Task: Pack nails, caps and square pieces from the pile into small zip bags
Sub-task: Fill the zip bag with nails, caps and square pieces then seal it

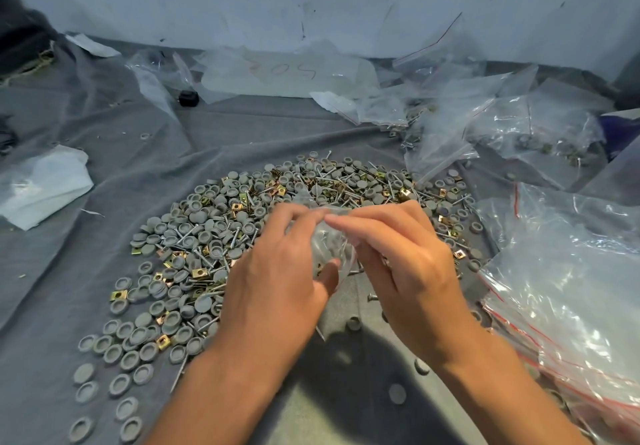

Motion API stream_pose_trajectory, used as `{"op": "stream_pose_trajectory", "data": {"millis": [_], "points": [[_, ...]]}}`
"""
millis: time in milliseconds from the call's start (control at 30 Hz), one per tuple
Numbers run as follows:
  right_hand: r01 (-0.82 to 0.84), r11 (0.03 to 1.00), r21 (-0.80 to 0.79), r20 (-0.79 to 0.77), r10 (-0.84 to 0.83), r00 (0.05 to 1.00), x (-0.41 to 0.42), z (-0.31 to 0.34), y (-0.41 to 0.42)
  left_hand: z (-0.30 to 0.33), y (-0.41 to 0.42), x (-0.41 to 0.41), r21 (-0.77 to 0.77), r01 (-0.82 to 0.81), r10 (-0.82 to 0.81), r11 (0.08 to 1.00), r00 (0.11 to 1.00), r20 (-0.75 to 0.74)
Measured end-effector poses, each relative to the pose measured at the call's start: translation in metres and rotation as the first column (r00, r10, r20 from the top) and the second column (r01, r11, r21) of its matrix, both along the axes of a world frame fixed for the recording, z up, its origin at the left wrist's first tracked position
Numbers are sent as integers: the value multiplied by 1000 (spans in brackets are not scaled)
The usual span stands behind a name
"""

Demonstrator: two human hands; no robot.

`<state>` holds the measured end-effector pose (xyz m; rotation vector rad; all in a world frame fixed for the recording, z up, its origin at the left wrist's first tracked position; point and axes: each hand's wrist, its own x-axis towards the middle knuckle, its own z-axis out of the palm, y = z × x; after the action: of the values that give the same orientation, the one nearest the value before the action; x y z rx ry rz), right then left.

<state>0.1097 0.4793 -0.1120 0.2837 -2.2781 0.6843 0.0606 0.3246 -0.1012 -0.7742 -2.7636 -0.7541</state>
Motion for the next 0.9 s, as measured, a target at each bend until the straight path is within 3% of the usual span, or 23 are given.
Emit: {"op": "stream_pose_trajectory", "data": {"millis": [133, 300, 400, 467, 567, 667, 767, 900], "points": [[21, 999, 33, 37, -22, 999, 0, -1, -1, 3, -1, 0, 44, 54, -54, 998, 999, 1], [168, 920, 353, -4, -178, 984, 1, 1, 19, 12, -6, 0, 56, 212, -207, 976, 975, -76], [190, 919, 346, -63, -179, 982, 4, 9, 27, 14, -10, -1, 58, 318, -307, 946, 940, -152], [176, 933, 314, -114, -147, 982, 6, 17, 31, 14, -14, -5, 140, 367, -337, 920, 920, -198], [82, 988, 132, -181, -58, 982, 9, 28, 39, 18, -18, -7, 413, 337, -273, 846, 939, -207], [-2, 979, -206, -119, -23, 993, 11, 33, 40, 21, -15, -8, 755, 127, -199, 644, 980, 5], [-45, 799, -599, 78, 114, 990, 9, 28, 34, 16, -8, -10, 831, -49, -232, 555, 949, 211], [8, 624, -782, 187, 222, 957, 1, 16, 32, 9, -4, -19, 804, -202, -244, 560, 887, 393]]}}
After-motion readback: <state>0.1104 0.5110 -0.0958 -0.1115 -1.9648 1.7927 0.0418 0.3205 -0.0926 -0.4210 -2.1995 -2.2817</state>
